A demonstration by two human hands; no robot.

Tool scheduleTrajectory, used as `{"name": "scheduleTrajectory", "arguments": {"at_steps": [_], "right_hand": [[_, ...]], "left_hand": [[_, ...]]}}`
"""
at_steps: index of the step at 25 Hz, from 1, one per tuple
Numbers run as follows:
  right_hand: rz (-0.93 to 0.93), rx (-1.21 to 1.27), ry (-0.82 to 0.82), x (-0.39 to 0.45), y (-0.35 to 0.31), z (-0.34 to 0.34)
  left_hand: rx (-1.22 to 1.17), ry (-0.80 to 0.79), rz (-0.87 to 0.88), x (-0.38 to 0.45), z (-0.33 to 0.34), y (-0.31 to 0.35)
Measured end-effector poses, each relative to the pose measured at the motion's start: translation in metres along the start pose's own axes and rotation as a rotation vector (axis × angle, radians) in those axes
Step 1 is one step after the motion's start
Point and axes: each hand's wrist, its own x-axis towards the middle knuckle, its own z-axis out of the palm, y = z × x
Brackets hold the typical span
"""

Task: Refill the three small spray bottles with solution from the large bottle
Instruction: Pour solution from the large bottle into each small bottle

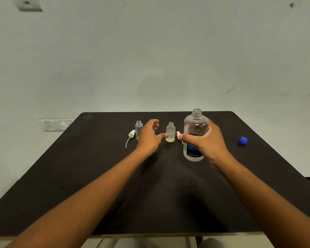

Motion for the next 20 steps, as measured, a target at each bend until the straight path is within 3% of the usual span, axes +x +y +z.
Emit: {"name": "scheduleTrajectory", "arguments": {"at_steps": [4, 11, 20], "right_hand": [[0.010, 0.006, -0.035, -0.011, -0.005, 0.028], [0.007, 0.034, -0.089, -0.004, -0.013, 0.087], [0.049, 0.113, -0.089, 0.016, 0.011, 0.110]], "left_hand": [[-0.002, 0.094, 0.062, -0.019, -0.038, -0.003], [-0.010, 0.176, -0.009, -0.016, -0.081, -0.027], [0.037, 0.093, -0.119, 0.032, -0.063, -0.050]]}}
